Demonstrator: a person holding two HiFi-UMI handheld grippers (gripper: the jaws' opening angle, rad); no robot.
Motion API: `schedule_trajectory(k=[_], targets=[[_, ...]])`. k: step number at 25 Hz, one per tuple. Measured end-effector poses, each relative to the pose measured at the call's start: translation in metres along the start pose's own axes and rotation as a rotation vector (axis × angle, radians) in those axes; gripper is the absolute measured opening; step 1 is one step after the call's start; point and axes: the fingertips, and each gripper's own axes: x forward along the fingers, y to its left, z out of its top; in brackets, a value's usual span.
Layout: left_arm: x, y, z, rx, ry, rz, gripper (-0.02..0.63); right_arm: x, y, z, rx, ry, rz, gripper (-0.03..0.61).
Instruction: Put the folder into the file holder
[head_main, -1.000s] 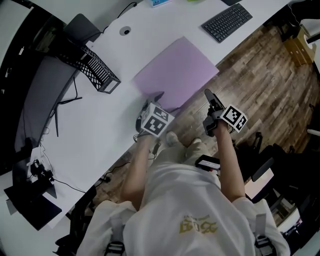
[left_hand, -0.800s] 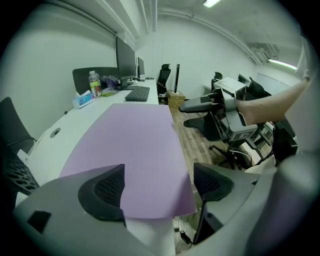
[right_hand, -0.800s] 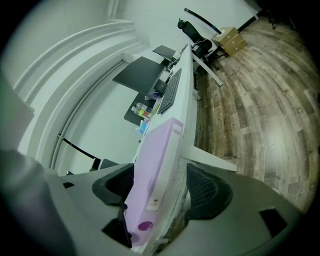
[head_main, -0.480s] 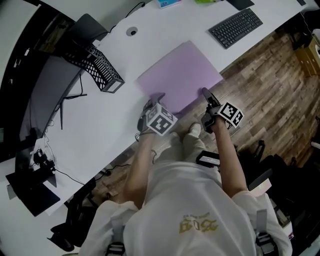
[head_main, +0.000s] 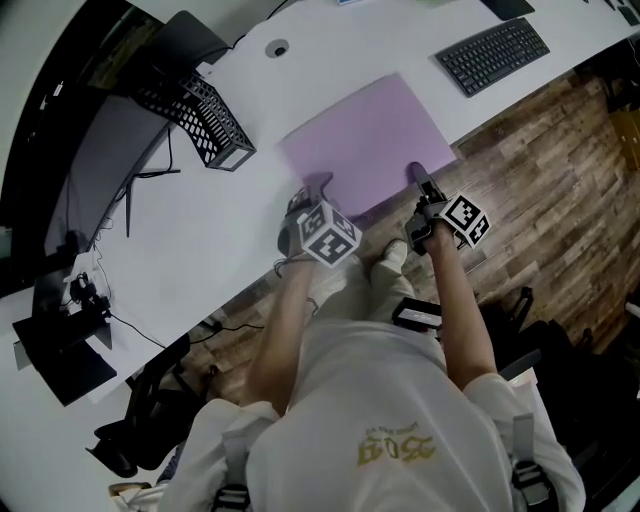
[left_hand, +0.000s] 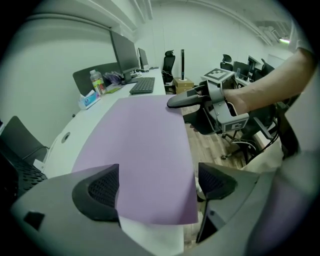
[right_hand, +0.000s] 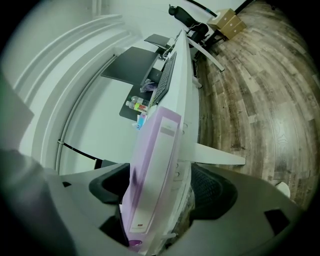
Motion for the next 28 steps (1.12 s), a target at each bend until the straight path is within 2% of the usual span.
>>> schedule_trajectory(k=[7, 11, 13, 15, 16, 22, 28], targets=[[0.013, -0.002, -0.006, 0.018, 0.048, 0.008, 0.495, 0.011, -0.002, -0.001, -0.013, 0.035, 0.030, 0.360], [0.015, 0.000, -0.006, 0.015, 0.046, 0.016, 0.495, 0.014, 0.000, 0.000, -0.033, 0.053, 0.054, 0.360], [0.015, 0.001, -0.006, 0.008, 0.038, 0.015, 0.496, 0.016, 0.003, 0.000, -0.023, 0.057, 0.083, 0.333], [0.015, 0.002, -0.006, -0.001, 0.025, 0.020, 0.494, 0.017, 0.007, -0.001, -0.017, 0.055, 0.105, 0.265], [0.014, 0.002, -0.006, -0.006, 0.019, 0.023, 0.492, 0.016, 0.009, -0.002, -0.018, 0.053, 0.110, 0.256], [0.014, -0.006, -0.003, -0.013, 0.004, 0.014, 0.491, 0.006, 0.006, 0.000, 0.000, 0.047, 0.114, 0.242], [0.014, -0.024, 0.002, 0.021, -0.012, -0.009, 0.492, -0.018, -0.003, 0.003, 0.021, 0.020, 0.091, 0.238]])
